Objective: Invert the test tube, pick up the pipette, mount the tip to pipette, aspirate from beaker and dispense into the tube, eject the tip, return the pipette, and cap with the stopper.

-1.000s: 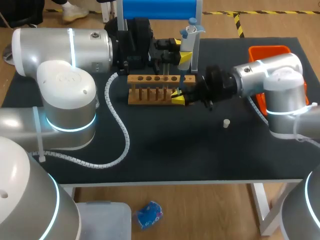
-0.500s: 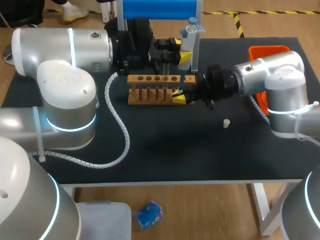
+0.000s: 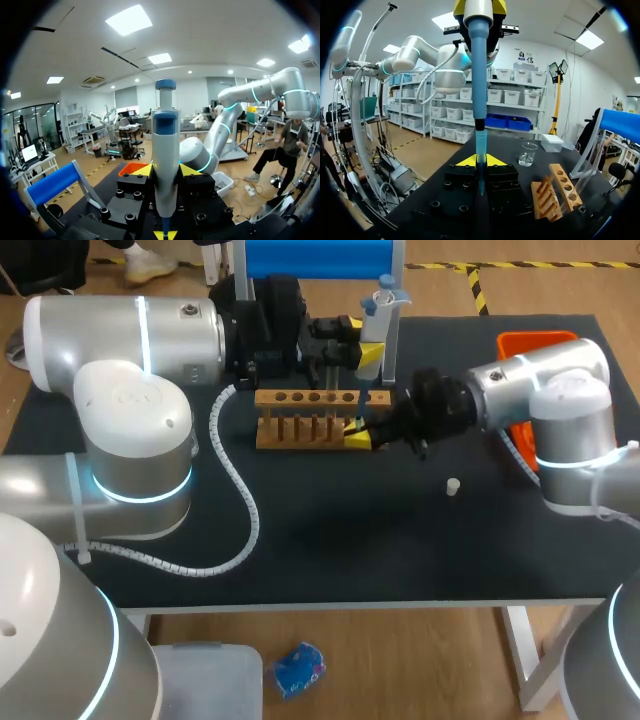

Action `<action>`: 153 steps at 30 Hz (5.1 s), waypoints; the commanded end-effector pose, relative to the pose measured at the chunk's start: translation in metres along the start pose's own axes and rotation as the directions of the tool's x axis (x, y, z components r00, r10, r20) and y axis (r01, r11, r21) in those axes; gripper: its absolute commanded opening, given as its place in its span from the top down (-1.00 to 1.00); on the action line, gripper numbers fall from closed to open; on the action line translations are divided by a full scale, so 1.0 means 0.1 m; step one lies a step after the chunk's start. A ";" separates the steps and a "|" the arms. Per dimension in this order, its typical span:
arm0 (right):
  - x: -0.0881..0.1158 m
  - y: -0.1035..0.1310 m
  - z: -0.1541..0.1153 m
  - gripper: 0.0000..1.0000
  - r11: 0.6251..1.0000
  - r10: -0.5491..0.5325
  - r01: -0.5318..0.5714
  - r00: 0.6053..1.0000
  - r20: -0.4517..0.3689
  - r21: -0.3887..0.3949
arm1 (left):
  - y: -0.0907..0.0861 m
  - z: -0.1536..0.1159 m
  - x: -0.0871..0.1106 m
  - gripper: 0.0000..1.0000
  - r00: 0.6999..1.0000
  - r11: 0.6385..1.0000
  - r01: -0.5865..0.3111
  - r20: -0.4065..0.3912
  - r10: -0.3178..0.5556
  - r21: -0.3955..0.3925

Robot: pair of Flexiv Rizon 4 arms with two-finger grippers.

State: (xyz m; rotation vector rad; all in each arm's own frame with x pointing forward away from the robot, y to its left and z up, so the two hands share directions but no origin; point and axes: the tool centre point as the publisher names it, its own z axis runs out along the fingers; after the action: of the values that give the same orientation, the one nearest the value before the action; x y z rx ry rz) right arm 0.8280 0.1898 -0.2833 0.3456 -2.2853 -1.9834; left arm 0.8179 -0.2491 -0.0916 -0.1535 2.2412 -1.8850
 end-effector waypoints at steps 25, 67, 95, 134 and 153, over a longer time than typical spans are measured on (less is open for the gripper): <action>-0.01 0.00 -0.05 1.00 1.000 0.013 -0.013 1.000 0.011 0.019 | 0.02 0.00 0.00 1.00 1.000 1.000 -0.002 0.001 0.002 0.006; 0.05 0.00 0.04 1.00 1.000 0.011 -0.011 1.000 0.021 -0.016 | 0.02 0.00 0.00 1.00 1.000 1.000 -0.002 0.001 0.002 0.006; -0.01 0.12 0.05 1.00 0.996 -0.018 0.022 0.999 0.045 -0.083 | 0.02 0.00 0.00 1.00 1.000 1.000 -0.002 0.001 0.002 0.006; -0.06 0.20 0.02 1.00 0.996 -0.033 0.036 0.999 0.041 -0.077 | 0.02 0.00 0.00 1.00 1.000 1.000 -0.002 0.001 0.002 0.006; -0.10 0.30 -0.02 1.00 0.995 -0.039 0.044 0.998 0.054 -0.089 | 0.02 0.00 0.00 1.00 1.000 1.000 -0.002 0.001 0.002 0.006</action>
State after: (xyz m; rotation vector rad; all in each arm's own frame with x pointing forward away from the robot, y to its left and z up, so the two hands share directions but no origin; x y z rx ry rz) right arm 0.8352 0.1945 -0.2613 0.3390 -2.2237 -2.1323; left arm 0.8179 -0.2496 -0.0853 -0.1493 2.2343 -1.8897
